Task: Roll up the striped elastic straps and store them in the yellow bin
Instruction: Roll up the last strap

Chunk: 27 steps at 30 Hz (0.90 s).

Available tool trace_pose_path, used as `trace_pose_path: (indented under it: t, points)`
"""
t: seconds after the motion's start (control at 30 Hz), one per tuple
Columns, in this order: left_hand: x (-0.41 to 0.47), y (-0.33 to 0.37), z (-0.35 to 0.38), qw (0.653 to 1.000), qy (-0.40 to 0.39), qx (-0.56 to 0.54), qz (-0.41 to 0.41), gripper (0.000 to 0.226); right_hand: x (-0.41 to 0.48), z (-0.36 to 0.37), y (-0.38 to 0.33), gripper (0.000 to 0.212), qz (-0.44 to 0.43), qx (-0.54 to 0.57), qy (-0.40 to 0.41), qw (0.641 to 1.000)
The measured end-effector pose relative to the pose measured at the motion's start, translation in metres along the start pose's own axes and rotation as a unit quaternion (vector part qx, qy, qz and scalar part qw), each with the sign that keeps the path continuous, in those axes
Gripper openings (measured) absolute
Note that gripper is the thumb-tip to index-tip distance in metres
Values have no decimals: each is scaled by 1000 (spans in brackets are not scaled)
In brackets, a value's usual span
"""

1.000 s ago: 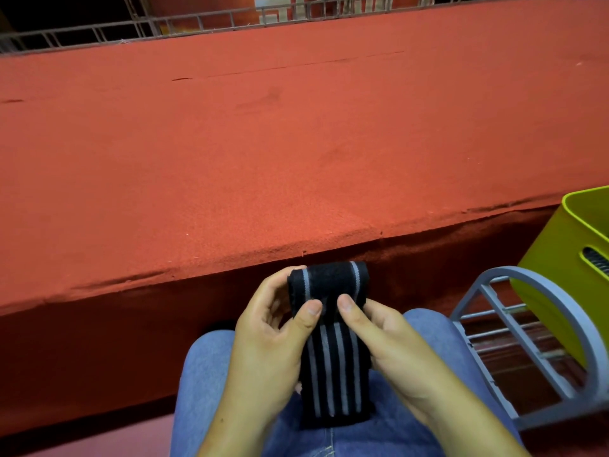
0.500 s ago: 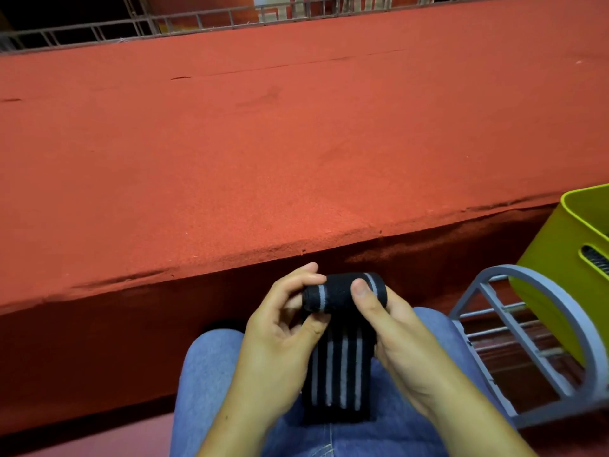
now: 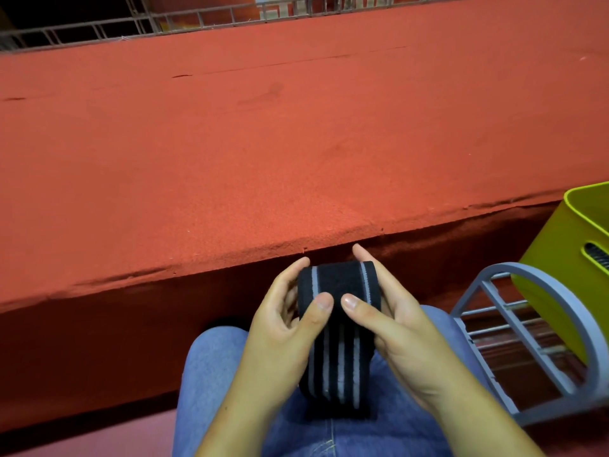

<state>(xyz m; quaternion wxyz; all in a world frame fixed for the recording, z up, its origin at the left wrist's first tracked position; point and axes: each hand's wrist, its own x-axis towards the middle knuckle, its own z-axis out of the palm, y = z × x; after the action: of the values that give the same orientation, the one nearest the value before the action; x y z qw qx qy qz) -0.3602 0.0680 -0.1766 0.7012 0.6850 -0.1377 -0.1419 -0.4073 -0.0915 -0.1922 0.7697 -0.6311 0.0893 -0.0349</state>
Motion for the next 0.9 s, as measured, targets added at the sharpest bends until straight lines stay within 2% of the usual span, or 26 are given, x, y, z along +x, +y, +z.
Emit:
trace_pose_path:
  t: [0.1,0.27,0.43,0.53,0.63,0.77,0.9]
  points:
    - [1,2,2,1000,24,-9,10,58,0,1,0,80,-4,2,-11,1000]
    - [0,0,3,999,36,-13,24,62,3,0,2,76,-3,0,-5,1000]
    - [1,0,5,999,32,-4,21,61,1,0,1,37,-23,-33,27,999]
    - [2,-1,4,1000,16,9,23,46,1,-1,1,29,-35,-36,38,998]
    - [1,-2,4,999,15,12,32,35,0,0,1,28,-38,-43,40,998]
    - [0,-3,3,999,15,11,38,35,-1,1,0,24,-37,-38,36,998]
    - [-1,-3,3,999,21,1,47,38,-1,1,2,31,-10,-8,23,1000]
